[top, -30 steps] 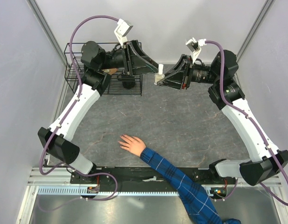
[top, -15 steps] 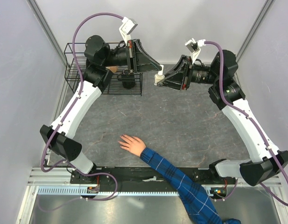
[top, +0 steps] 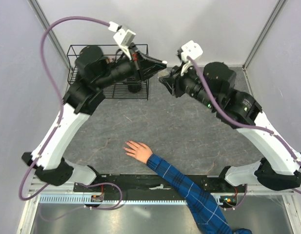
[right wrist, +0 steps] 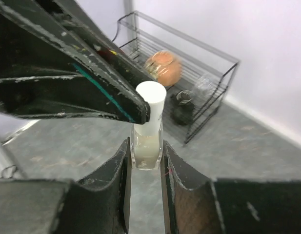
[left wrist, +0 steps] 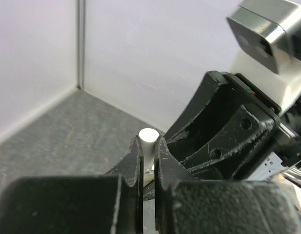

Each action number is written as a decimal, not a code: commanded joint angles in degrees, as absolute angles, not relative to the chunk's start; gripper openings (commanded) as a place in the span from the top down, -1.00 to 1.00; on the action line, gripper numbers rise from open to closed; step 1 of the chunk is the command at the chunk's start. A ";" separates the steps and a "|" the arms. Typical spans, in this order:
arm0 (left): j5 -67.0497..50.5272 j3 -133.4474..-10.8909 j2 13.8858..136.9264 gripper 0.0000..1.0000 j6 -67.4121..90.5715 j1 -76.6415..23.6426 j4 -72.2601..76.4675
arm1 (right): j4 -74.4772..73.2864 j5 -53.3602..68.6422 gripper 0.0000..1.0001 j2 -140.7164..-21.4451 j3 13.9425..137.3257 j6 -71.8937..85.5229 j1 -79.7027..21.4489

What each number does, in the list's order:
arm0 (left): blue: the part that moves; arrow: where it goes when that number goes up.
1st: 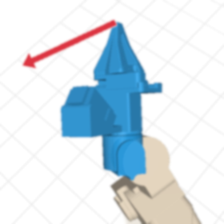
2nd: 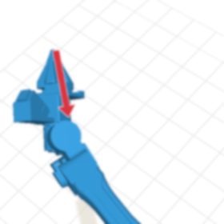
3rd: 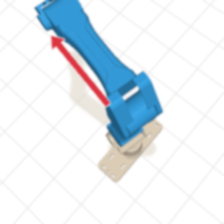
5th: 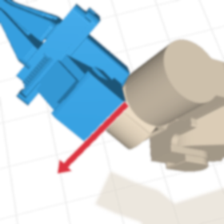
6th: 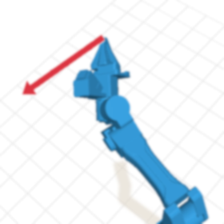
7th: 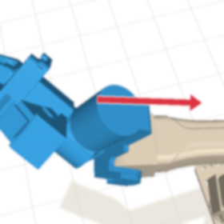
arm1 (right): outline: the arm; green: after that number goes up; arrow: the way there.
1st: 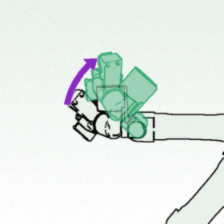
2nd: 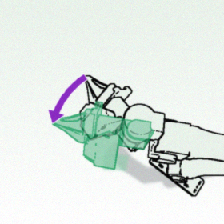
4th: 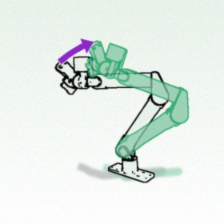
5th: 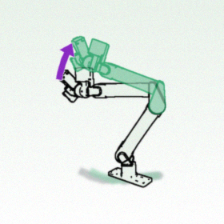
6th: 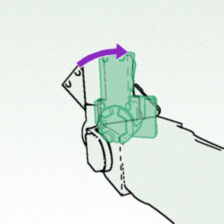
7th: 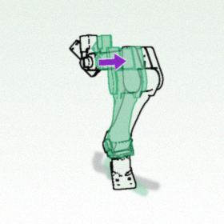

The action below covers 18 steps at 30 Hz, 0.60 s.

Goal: Paint the nails

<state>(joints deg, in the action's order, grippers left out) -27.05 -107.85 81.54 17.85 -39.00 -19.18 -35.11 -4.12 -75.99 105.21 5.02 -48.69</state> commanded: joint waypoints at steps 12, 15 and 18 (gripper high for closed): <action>-37.23 -105.73 77.78 -0.13 16.60 -34.82 -21.54 | -35.59 11.65 1.00 -76.29 104.42 -8.19 -45.20; -44.37 -105.03 77.43 -0.16 21.96 -30.16 -17.77 | -35.86 23.45 1.00 -75.85 103.89 -6.25 -38.33; -53.06 -102.23 77.78 -0.26 29.86 -26.20 -9.34 | -35.95 32.82 1.00 -75.85 103.62 -5.02 -33.32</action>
<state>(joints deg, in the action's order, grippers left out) -38.59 -104.22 78.98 19.05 -29.91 -20.53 -38.15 13.43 -77.62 103.50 -7.25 -38.22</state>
